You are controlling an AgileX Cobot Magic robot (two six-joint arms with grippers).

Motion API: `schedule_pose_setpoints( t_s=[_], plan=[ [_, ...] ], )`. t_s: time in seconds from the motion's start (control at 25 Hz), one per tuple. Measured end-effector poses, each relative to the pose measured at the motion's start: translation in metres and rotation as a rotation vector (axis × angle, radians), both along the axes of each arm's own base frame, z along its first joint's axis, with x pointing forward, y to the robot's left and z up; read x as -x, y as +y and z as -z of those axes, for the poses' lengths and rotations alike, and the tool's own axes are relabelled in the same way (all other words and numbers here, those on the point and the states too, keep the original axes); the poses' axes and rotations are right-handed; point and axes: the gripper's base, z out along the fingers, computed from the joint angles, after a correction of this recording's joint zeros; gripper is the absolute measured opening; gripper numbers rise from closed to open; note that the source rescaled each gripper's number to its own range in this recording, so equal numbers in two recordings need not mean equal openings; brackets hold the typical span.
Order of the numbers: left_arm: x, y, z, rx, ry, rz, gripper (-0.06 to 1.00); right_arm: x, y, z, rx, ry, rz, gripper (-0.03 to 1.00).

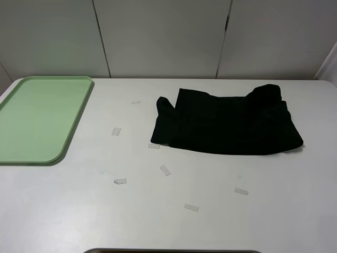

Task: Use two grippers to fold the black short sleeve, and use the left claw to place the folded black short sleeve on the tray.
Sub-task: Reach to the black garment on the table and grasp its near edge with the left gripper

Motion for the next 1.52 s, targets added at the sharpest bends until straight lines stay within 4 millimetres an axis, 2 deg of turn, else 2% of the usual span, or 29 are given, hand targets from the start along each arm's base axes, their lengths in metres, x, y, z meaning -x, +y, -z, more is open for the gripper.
schedule_pose_setpoints(
  t_s=[0.6, 0.72, 0.84, 1.0, 1.16, 1.32, 1.52],
  plan=[
    [0.000, 0.000, -0.002, 0.021, -0.002, -0.015, 0.99, 0.000, 0.000, 0.000, 0.000, 0.000, 0.000, 1.00],
    [-0.005, 0.000, -0.012, 0.030, 0.023, -0.022, 0.99, 0.000, 0.000, 0.000, 0.000, 0.000, 0.000, 1.00],
    [-0.020, 0.000, -0.027, 0.032, 0.092, -0.024, 0.99, 0.000, 0.000, 0.000, 0.000, 0.000, 0.000, 1.00],
    [-0.056, -0.001, -0.049, 0.053, 0.196, -0.020, 0.99, 0.000, 0.000, 0.000, 0.000, 0.000, 0.000, 1.00],
    [-0.105, -0.001, -0.064, 0.068, 0.304, -0.020, 0.99, 0.000, 0.000, 0.000, 0.000, 0.000, 0.000, 1.00],
    [-0.160, -0.004, -0.064, 0.095, 0.411, 0.010, 0.99, 0.000, 0.000, 0.000, 0.000, 0.000, 0.000, 1.00],
    [-0.230, -0.012, -0.046, 0.181, 0.497, 0.074, 0.99, 0.000, 0.000, 0.000, 0.000, 0.000, 0.000, 1.00]
  ],
)
